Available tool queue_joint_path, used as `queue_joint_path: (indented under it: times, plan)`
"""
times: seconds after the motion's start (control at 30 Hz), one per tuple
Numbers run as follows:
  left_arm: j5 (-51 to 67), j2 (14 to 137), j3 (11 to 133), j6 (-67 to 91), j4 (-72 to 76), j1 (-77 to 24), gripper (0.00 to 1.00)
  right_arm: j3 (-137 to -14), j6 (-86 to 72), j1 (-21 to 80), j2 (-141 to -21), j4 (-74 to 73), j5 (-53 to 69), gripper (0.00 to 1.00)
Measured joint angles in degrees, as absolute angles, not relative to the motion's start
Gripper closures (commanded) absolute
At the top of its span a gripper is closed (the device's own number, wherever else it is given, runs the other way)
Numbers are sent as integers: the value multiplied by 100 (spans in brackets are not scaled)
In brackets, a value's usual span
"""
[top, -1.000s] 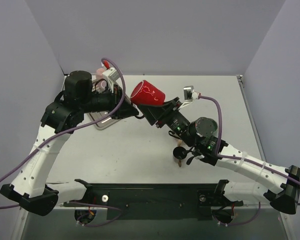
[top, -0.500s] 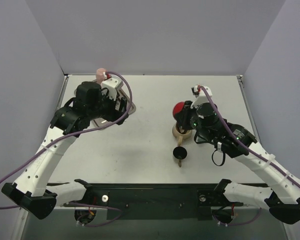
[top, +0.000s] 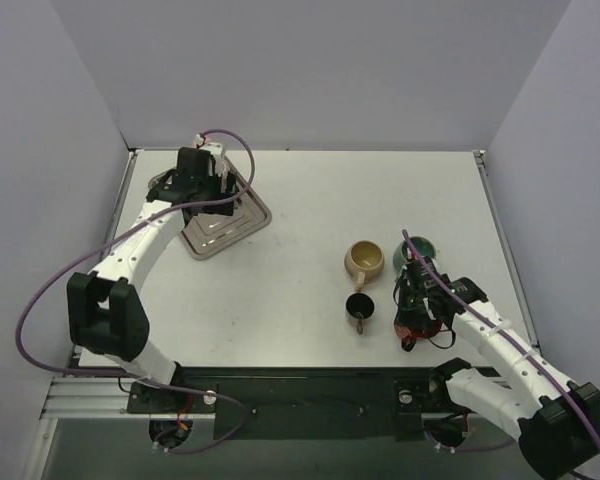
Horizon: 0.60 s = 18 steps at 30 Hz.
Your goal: Turn the mug right side up
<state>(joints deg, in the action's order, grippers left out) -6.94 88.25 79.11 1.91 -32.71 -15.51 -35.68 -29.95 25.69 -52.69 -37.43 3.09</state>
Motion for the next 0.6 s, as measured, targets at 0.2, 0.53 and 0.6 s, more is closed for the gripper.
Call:
queue_joint_path:
  times: [0.2, 0.53, 0.6]
  plan:
    - [-1197, 9924, 8114, 1107, -2790, -1417, 7, -3269, -2974, 2255, -5765, -3114, 692, 82]
    - [-2010, 11522, 9275, 2379, -2373, -1479, 6, -3391, -2814, 2097, -5852, -3116, 569, 43]
    - [-2082, 11688, 9345, 2456, -2272, -1492, 5, -3555, -2799, 2104, -5743, -3271, 460, 43]
